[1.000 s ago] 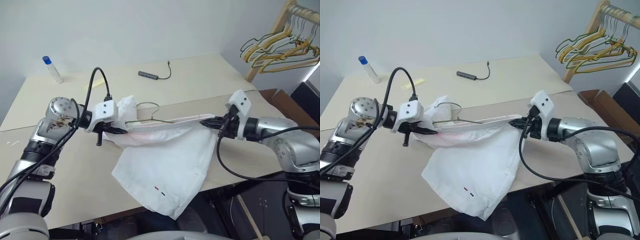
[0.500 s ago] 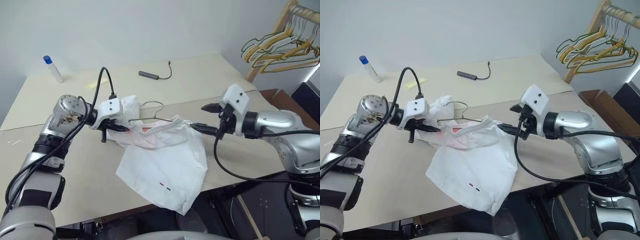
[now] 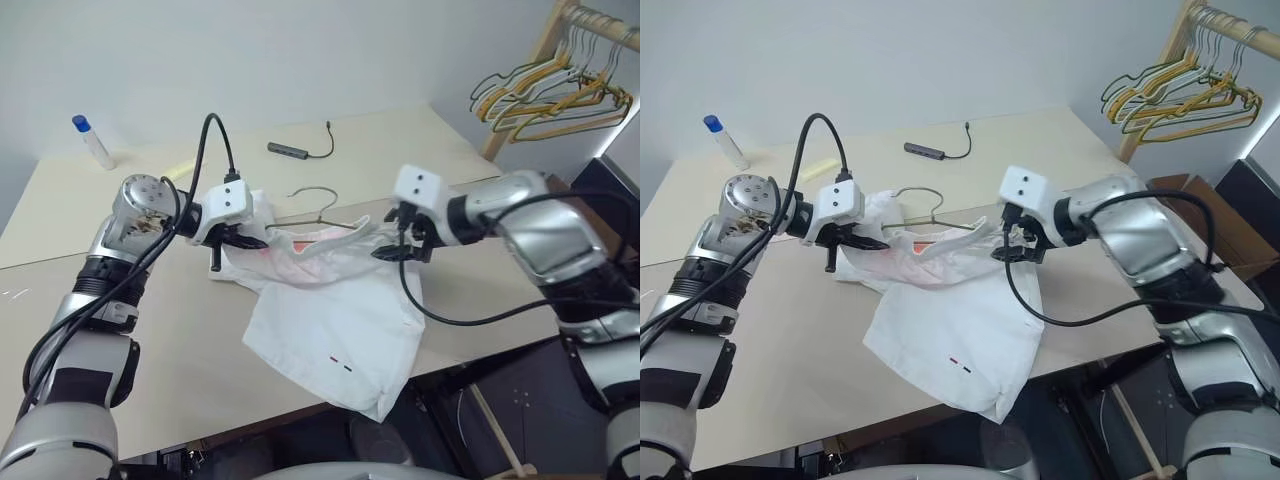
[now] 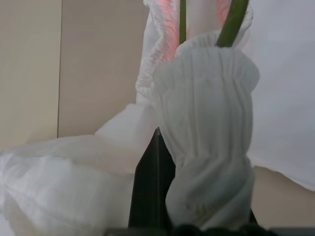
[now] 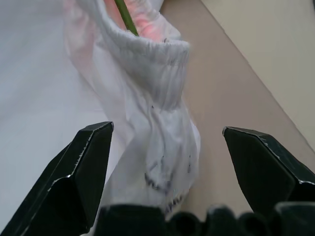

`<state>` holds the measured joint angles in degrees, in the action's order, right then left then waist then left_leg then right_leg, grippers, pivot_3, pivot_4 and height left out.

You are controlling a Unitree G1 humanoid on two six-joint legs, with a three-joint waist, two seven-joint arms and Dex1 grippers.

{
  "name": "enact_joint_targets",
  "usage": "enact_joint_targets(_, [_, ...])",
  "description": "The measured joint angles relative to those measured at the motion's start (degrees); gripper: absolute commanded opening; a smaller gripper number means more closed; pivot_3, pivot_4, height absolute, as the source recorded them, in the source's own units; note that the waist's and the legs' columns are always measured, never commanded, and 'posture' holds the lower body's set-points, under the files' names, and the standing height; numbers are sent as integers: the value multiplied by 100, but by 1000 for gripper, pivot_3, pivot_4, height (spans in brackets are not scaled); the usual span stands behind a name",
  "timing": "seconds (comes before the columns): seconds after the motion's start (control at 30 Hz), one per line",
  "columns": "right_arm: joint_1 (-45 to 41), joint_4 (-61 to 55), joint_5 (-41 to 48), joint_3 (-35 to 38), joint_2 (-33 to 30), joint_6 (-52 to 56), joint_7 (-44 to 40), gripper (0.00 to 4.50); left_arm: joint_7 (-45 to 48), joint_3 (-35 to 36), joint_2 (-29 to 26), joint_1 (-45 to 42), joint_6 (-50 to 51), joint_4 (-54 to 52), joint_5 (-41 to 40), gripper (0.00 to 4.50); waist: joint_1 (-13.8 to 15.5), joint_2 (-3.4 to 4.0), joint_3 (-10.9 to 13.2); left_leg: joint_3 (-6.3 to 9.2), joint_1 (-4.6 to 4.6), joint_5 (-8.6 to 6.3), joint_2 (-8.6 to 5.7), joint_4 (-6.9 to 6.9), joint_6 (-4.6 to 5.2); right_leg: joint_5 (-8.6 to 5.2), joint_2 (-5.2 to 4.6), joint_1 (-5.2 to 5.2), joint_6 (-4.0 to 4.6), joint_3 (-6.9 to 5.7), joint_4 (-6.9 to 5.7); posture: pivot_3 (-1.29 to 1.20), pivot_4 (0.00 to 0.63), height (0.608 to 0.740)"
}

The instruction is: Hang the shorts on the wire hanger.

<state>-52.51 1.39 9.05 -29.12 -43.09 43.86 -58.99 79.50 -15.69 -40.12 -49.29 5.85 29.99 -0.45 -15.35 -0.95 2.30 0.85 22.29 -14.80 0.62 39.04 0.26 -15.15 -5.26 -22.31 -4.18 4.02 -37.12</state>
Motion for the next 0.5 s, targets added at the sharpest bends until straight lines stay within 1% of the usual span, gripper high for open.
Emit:
enact_joint_targets(0.07, [-153,384,-287,-261,215,-194,-97,3597,16,13,7,13,9,-79,-16,20,-10,0,0,2,0,0,-1,0,0,0,0,-1,0,0,-1,-224,0,740])
enact_joint_targets(0.1, [-214,573,-423,-385,316,-305,-151,3277,30,21,6,16,20,-105,-37,20,-13,0,0,2,0,0,-1,0,0,0,-1,-1,0,0,-2,-223,0,740])
enact_joint_targets(0.2, [-292,905,-650,-445,482,-574,-329,2285,56,57,3,20,30,-165,-76,20,-10,0,0,6,0,1,-3,1,-1,0,-3,-1,0,-2,-3,-220,0,740])
enact_joint_targets(0.27, [-344,1036,-793,-460,525,-748,-467,1884,75,90,-5,20,30,-174,-86,20,1,0,0,8,0,1,-4,1,-1,0,-4,0,0,-3,-4,-219,0,740])
enact_joint_targets(0.3, [-346,1064,-865,-475,539,-828,-530,1811,85,93,-6,20,30,-177,-86,20,5,0,0,9,0,1,-4,1,-1,0,-4,0,0,-3,-4,-219,0,740])
enact_joint_targets(0.5, [-346,1228,-1014,-493,696,-1003,-811,1797,165,93,-5,20,-60,-177,-86,20,-2,0,0,15,-1,1,-5,1,-2,1,-3,0,1,-5,-7,-221,0,740])
